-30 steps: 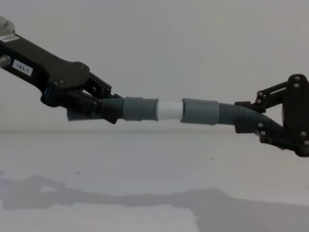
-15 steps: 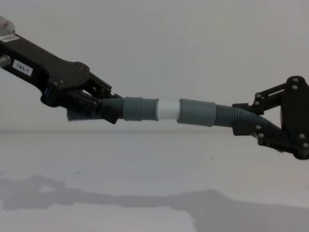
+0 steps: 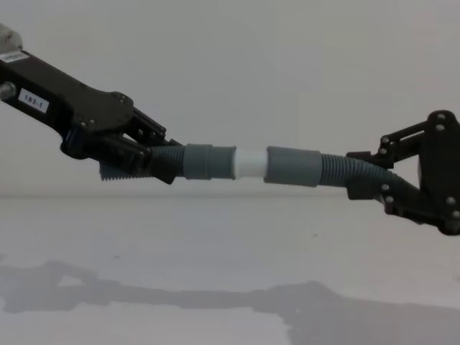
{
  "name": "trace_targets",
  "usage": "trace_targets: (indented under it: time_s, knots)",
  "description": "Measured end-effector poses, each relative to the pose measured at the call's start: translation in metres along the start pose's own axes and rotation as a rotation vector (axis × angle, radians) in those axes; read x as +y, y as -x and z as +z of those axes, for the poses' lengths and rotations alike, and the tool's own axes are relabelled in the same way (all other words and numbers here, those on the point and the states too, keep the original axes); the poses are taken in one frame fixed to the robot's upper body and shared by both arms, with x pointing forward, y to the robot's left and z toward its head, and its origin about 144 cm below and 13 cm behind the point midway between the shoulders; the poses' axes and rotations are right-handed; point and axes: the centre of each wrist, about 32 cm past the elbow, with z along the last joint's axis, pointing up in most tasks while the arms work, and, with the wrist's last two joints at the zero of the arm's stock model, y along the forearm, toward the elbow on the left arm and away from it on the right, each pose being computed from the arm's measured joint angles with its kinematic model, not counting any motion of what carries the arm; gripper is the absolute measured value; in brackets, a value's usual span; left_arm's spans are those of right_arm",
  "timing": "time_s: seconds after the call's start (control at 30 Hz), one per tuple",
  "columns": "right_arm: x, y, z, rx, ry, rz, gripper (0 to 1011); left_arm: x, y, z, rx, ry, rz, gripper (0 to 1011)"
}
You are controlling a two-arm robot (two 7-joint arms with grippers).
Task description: Use both hands to pick up one end of the pipe from the table, align the ends, and insert them.
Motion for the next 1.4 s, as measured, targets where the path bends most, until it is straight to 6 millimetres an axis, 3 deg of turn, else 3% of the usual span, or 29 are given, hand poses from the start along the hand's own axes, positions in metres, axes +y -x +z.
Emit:
trace_targets:
  time_s: [1.4]
  knots:
    - [0.014,0.003,0.011,0.017,-0.037,-0.008,192,0.001,0.000,0.000,0.001,-0.002,0.001,300]
